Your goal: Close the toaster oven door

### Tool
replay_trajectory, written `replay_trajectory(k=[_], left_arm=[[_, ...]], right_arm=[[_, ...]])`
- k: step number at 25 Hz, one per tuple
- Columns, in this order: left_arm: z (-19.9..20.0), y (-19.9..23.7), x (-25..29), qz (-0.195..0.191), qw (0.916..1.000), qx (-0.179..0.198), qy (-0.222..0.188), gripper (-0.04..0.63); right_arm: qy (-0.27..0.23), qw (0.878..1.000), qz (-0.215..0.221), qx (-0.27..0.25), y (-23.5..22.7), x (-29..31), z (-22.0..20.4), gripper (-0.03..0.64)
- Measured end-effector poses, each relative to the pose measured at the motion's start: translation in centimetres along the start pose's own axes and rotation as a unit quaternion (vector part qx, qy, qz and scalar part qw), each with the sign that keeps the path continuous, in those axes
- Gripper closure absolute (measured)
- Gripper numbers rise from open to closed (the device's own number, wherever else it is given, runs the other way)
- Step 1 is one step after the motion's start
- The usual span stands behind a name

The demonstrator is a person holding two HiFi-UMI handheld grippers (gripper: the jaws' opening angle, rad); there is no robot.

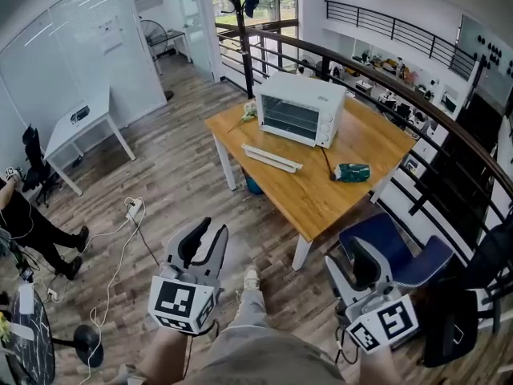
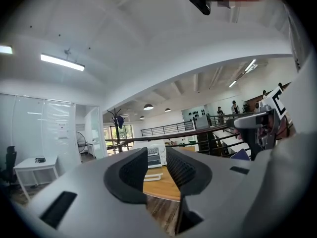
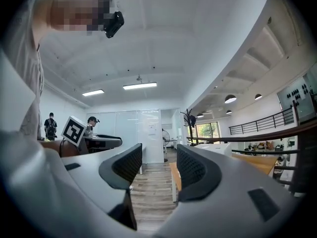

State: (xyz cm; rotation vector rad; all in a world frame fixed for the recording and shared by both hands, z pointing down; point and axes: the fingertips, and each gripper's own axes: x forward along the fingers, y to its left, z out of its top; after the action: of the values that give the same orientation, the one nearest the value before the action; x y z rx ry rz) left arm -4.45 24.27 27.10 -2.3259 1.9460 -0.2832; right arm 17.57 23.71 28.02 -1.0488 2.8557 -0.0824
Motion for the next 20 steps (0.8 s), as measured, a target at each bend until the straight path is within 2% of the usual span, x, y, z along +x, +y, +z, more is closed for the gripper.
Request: replay_trajectory(k=[10,20], left_arm=[[-2.7,4.2,6.7,-0.013,0.9997,-0.021,0.004,0.463],[-4.7,10.5,17.9,-0.045,0.9979,-0.023,0.040,0.472]], right_arm=[[0.033,0.999,-0.038,-0.011,-4.7,6.3,-3.1,0.397],[0.076,0.994,-0.074,0.002,-10.7,16.5,-5.4,0.397]])
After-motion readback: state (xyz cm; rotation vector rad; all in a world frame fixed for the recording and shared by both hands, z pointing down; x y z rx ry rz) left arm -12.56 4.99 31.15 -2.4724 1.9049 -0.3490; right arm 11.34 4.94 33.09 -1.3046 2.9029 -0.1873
